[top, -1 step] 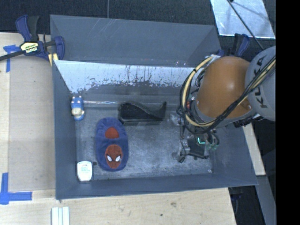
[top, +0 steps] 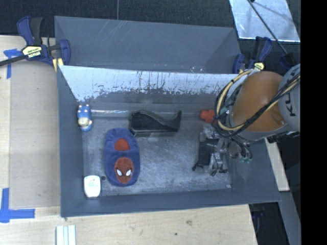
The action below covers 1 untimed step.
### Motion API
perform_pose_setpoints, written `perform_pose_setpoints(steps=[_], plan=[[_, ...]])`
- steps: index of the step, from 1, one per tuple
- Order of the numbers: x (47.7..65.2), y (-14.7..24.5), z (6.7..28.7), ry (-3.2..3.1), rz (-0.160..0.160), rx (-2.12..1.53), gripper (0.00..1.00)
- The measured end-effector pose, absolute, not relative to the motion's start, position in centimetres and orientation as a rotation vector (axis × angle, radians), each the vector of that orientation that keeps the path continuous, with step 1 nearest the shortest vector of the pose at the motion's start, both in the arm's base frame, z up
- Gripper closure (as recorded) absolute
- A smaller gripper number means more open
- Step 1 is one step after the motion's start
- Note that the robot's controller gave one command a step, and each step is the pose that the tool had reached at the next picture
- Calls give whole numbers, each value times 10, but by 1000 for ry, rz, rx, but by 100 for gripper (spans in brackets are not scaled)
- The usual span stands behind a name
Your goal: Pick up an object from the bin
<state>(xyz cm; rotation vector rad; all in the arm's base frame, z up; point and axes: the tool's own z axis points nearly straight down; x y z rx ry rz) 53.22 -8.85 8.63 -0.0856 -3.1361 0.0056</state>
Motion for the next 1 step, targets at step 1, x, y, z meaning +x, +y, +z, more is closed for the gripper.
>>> perform_pose_setpoints(steps=[1], plan=[[522,-133,70,-3108,1,-441,0]])
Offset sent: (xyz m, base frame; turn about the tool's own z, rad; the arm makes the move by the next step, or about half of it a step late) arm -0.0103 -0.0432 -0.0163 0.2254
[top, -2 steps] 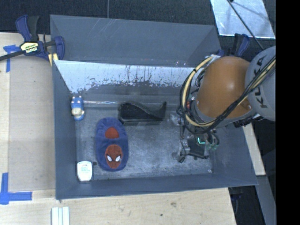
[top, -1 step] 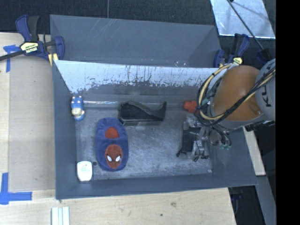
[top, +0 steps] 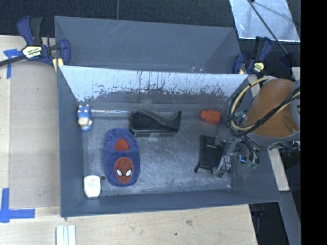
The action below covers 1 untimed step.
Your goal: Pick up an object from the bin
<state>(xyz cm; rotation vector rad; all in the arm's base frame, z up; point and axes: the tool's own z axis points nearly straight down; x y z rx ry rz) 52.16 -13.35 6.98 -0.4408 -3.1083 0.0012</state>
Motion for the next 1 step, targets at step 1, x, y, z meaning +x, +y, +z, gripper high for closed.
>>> perform_pose_setpoints(steps=[1], plan=[[522,-132,71,-3111,1,-437,100]])
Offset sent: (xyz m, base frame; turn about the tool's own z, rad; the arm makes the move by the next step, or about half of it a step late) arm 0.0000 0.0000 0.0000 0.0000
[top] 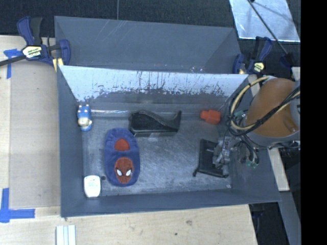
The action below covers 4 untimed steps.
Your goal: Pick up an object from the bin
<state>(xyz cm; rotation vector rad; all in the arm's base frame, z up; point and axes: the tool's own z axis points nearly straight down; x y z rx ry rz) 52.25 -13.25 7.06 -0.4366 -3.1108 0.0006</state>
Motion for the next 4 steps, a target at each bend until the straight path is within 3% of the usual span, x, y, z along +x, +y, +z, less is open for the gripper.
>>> perform_pose_setpoints(steps=[1,2,3,4], plan=[[494,-138,181,-3118,2,-455,100],[493,-138,177,-3112,1,-453,0],[512,-107,66,-3120,-2,-339,0],[513,-108,70,-3127,1,-342,100]])
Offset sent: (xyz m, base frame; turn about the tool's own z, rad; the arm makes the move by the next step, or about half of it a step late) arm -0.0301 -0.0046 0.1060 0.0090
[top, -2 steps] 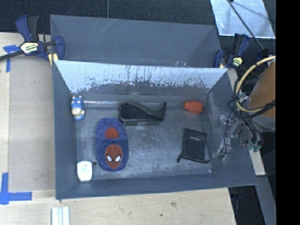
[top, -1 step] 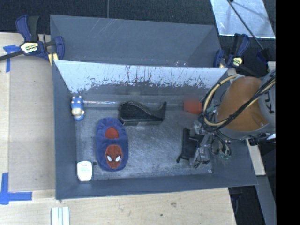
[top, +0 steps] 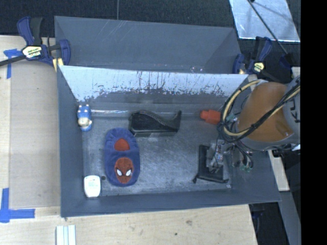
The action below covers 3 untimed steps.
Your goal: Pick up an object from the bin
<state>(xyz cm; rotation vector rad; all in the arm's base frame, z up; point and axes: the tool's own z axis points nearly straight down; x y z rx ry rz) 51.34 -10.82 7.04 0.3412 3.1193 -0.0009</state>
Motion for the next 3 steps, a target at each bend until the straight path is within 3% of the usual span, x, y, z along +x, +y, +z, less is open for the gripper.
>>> perform_pose_setpoints(steps=[1,2,3], plan=[[505,-123,391,3100,-2,412,100],[518,-120,223,3140,1,-156,100],[560,-145,230,3054,-4,-707,100]])
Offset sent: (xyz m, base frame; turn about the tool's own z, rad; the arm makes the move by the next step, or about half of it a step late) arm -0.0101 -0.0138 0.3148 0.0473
